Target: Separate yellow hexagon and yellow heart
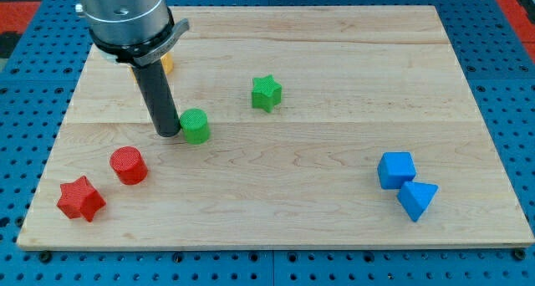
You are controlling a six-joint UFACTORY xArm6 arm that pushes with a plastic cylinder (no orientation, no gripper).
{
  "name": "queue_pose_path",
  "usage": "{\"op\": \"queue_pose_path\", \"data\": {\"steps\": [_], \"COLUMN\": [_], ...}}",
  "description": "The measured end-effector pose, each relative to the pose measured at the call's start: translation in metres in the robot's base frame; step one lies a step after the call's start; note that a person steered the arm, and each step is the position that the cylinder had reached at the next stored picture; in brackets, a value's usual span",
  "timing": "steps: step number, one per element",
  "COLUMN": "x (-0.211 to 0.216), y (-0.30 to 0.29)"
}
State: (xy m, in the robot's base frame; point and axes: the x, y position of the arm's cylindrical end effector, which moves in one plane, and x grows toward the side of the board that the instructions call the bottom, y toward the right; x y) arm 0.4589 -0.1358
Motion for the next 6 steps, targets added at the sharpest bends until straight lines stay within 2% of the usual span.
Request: {"op": "queue_pose_path", "data": {"steps": [1, 2, 3, 5, 6], "x": [-0.013, -0.056, -0.078, -0.092, -0.118], "y": [-0.015, 0.027, 0.035, -0.088, -0.055]}}
